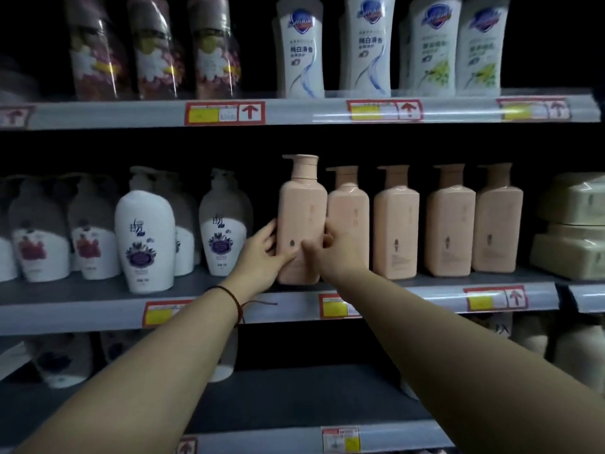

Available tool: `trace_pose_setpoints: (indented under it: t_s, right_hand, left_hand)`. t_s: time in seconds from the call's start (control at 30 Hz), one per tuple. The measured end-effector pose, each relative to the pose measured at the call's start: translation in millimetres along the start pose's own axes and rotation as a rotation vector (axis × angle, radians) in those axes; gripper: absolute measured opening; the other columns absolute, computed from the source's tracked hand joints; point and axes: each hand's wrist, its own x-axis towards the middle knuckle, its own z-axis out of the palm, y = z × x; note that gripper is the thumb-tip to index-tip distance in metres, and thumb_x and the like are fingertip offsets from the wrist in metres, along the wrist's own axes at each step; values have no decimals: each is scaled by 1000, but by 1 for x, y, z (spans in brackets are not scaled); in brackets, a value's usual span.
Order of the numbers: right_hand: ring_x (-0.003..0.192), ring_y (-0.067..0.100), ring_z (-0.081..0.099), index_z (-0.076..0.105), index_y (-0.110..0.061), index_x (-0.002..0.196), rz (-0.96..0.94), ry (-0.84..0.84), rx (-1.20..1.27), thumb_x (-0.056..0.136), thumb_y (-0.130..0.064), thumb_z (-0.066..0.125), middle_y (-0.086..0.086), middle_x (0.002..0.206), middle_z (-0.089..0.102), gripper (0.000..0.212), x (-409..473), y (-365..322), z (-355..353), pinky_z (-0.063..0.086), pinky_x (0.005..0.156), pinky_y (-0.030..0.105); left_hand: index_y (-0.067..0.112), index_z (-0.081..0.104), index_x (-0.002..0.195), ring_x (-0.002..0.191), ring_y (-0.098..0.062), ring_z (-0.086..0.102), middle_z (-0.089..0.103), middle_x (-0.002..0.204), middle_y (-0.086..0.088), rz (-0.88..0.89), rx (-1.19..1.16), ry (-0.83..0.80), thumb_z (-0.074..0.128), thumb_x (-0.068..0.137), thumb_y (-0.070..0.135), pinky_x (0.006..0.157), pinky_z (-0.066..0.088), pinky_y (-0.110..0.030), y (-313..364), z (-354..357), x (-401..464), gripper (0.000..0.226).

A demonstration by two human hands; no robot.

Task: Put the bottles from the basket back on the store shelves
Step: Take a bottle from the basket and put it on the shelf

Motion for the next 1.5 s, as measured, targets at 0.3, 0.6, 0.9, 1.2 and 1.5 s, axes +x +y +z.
trace_pose_setpoints:
  t_s: [0.3,0.6,0.9,1.2,1.5]
  right_hand:
    - [108,35,55,28,-8,140,-72,39,-422,90,-9,54,19,120,57,57,7,28,22,44,89,37]
    - [129,29,35,30,-4,141,-252,65,-551,89,0,51,15,146,28,57,-24,34,28,33,111,37]
    - [98,45,58,59,3,114,-495,-121,-902,69,-5,69,24,116,58,47,-120,78,40,52,80,47]
    - [129,32,33,36,-14,137,-342,-810,-1206,88,-21,52,12,139,36,51,-260,165,87,36,99,40]
    - [136,30,31,32,-19,145,-304,-1267,-1319,94,-21,46,8,149,33,53,-315,233,138,32,107,44]
  left_hand:
    - [9,40,141,110,-10,55,58,124,-4,22,183,-26,59,90,3,99,44,-27,-35,1,23,55]
    - [12,14,152,130,-27,46,43,144,-12,-7,638,25,61,90,19,105,35,-27,-33,6,2,78]
    - [24,37,143,135,-18,34,41,146,6,165,1188,28,52,90,39,104,34,-36,-60,-33,-135,57]
    - [24,59,117,115,-26,54,58,121,-2,-336,1405,-499,53,86,48,86,47,-36,-166,-78,-295,39]
    - [24,54,122,119,-25,53,55,131,-3,-758,1219,-979,52,84,46,94,43,-35,-237,-86,-357,44]
